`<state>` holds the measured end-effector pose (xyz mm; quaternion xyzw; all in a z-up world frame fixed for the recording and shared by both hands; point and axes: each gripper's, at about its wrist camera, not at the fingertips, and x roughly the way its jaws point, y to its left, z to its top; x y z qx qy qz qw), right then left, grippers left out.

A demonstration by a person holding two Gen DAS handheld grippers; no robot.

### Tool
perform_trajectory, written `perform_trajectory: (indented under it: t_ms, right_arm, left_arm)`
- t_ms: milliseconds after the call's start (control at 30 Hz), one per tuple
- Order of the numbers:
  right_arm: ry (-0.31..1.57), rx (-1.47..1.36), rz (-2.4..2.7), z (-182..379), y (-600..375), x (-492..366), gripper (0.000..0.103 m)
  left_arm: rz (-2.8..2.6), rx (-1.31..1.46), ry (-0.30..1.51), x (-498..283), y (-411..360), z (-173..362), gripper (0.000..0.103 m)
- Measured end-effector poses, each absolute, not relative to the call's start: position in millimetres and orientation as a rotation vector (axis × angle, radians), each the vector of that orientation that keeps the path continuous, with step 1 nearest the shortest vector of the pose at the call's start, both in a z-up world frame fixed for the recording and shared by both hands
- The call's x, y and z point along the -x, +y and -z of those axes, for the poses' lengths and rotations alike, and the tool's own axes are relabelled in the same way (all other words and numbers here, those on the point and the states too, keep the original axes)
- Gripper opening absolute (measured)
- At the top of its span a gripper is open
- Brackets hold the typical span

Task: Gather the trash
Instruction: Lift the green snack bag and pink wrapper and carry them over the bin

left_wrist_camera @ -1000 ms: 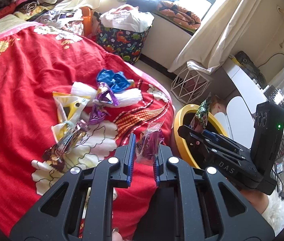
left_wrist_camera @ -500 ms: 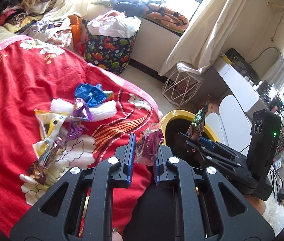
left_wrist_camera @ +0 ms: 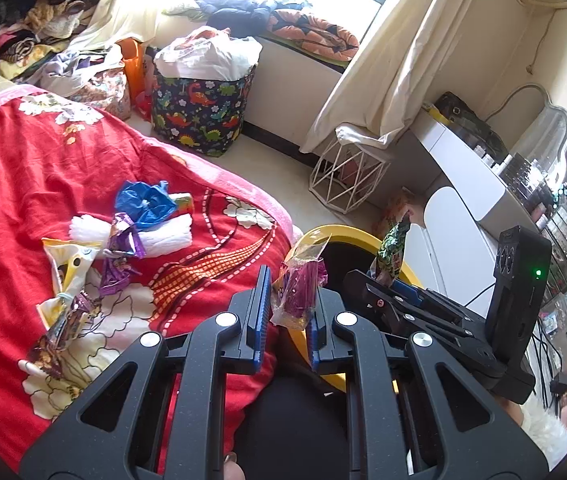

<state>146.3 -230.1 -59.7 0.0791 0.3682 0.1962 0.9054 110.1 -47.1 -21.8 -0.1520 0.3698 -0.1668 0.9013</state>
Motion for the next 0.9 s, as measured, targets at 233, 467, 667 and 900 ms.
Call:
perform_trajectory:
  t_ms: [233,467,667,900]
  right_arm:
    - [0.756,-0.183,-0.382,58.7,-242.9,-145.8,0.038]
    - [0.752,-0.197,-0.358,57.6,-251.9,-145.6,0.038]
    - [0.750,-0.206,-0.337,56.6,-257.2,-146.3,0.038]
    - [0.749,-0.218,-0.306,58.4,-265.5,-145.3,0.039]
  left_arm:
    - [0.358,0.309,0.761,-110.6,-53.8,19.0,0.010]
    - [0.374,0.300,0.758,-111.7,-60.5,17.3,0.010]
    - [0.390,0.291,0.757,-112.4,-68.0,15.8,0.010]
    - [0.408,0.282,0.763,-113.4,-78.1,17.4,0.010]
